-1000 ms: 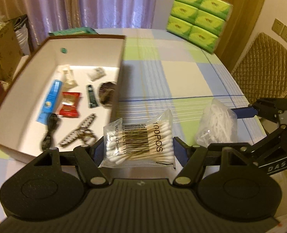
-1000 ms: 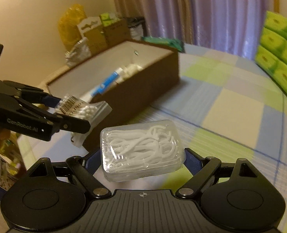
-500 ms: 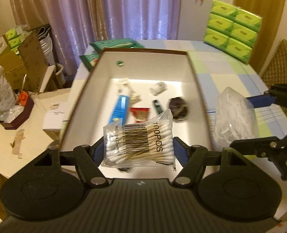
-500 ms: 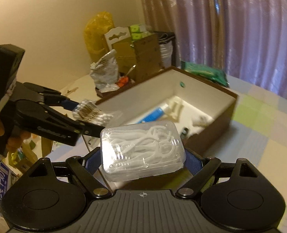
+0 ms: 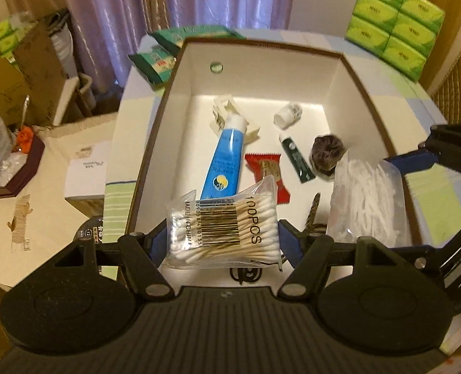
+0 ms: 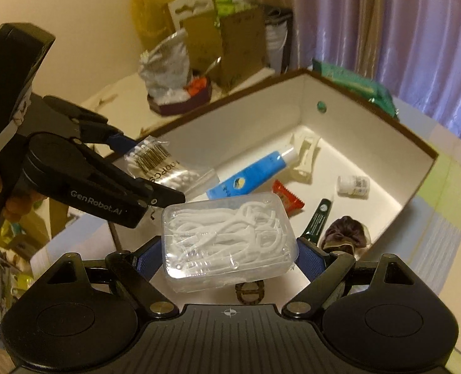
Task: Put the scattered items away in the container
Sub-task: 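Carry the cotton swab bag and clear floss case over the box, then open both tools to drop the swab bag and floss case into the box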
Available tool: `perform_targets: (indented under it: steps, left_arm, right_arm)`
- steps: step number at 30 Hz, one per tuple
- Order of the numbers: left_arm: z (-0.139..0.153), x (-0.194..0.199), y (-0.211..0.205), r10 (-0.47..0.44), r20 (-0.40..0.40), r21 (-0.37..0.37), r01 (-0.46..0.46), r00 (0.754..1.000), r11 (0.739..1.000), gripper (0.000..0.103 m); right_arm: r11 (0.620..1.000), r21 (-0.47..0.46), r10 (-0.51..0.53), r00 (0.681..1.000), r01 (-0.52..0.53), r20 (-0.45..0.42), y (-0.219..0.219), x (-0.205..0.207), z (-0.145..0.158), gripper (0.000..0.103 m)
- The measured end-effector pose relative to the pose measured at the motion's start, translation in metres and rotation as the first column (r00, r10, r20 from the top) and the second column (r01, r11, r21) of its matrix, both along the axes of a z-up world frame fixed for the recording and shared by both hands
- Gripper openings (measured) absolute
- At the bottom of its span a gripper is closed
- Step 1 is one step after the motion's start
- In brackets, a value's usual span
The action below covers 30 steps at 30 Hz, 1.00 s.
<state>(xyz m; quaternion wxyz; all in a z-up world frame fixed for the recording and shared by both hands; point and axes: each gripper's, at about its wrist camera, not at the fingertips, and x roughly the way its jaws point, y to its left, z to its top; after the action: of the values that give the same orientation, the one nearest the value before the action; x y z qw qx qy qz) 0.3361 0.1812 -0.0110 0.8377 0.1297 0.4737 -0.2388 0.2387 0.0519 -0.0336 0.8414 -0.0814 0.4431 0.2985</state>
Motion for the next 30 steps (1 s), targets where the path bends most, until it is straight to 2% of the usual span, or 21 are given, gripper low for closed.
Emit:
perform_targets:
  steps: [6,13,20,25,30]
  left_arm:
    - [-0.015,0.013,-0.004,-0.018,-0.028,0.02,0.018,0.999,1.0,0.068]
    - [-0.025,0.023,-0.013,-0.035,-0.051,0.02,0.037,0.998,0.999,0.068]
    - [-0.028,0.035,-0.026,-0.082,-0.038,0.039,0.083,0.996,0.996,0.068]
    - [-0.029,0.045,-0.033,-0.092,-0.027,0.048,0.093,0.995,0.995,0.069]
    - [-0.03,0.052,-0.039,-0.099,-0.018,0.042,0.1,0.995,0.994,0.076]
  right_arm:
    - [0.995,-0.091,0.049,0.998,-0.052,-0.039,0.007,0.024,-0.016,0.085]
    - [0.986,-0.155,0.046,0.997,-0.056,-0.063,0.012,0.036,-0.032,0.085]
    - [0.975,-0.217,0.03,0.997,-0.044,-0.067,0.018,0.047,-0.043,0.085]
    - [0.974,-0.227,0.007,0.999,-0.019,-0.051,0.017,0.056,-0.046,0.085]
    - [0.976,-0.215,-0.018,1.0,0.016,-0.008,0.012,0.063,-0.043,0.086]
